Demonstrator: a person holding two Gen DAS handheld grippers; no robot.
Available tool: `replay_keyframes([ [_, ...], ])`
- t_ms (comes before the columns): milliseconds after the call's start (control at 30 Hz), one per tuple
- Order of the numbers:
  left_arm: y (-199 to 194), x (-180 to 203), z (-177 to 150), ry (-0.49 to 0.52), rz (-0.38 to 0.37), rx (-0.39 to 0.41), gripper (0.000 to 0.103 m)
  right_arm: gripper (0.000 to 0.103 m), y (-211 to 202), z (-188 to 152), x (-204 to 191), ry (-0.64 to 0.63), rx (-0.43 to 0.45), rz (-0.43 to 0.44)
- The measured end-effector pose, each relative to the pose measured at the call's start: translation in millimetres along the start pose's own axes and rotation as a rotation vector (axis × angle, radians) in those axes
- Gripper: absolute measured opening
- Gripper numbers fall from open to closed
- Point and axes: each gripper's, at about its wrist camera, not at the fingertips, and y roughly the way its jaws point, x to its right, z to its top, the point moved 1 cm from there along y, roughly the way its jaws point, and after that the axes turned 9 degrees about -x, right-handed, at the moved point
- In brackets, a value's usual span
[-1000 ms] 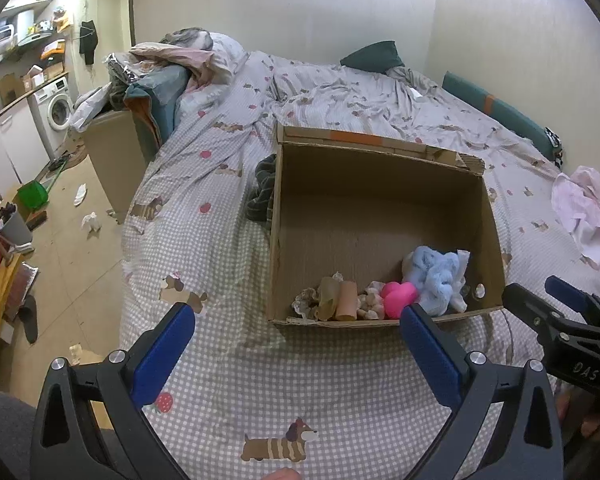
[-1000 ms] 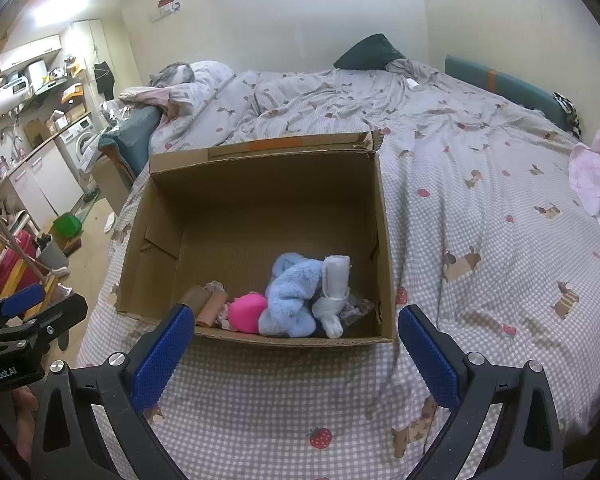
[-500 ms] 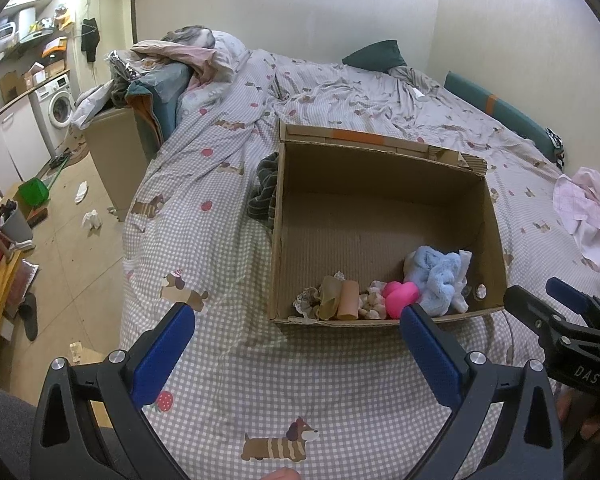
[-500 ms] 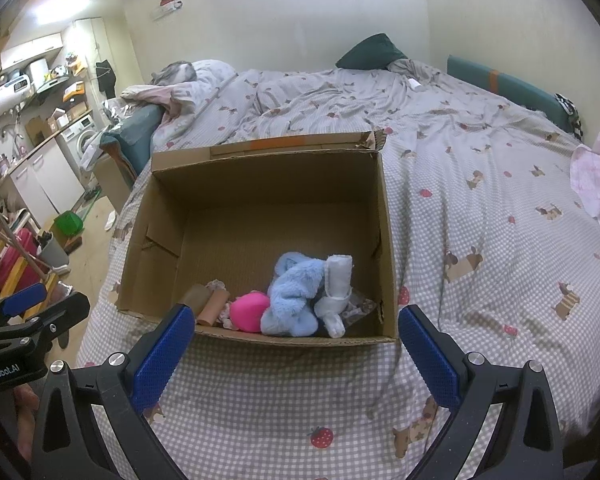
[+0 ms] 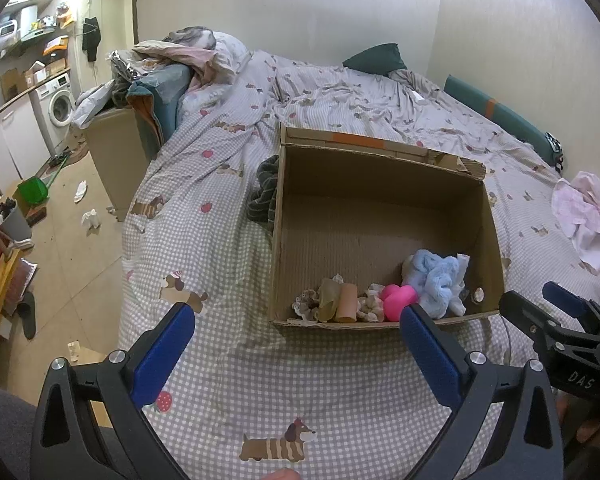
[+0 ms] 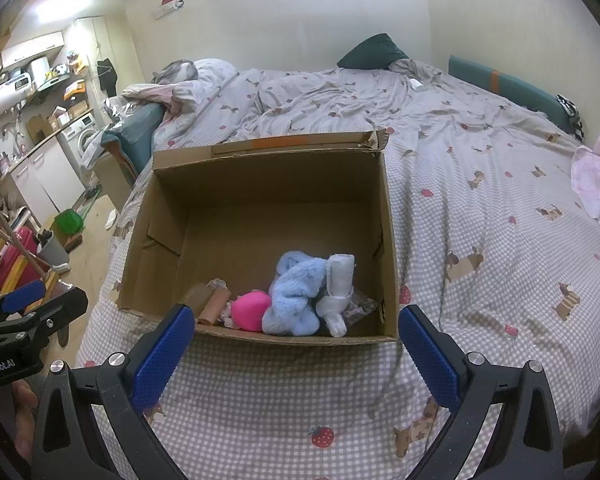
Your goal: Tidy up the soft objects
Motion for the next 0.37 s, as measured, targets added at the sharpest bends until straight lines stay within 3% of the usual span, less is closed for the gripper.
replay_keyframes([
  [367, -2.3, 1.9, 0.7, 0.002, -0.009, 0.007, 0.102, 0.103, -0.8, 0.0, -2.7, -0.004, 0.002, 0.007],
])
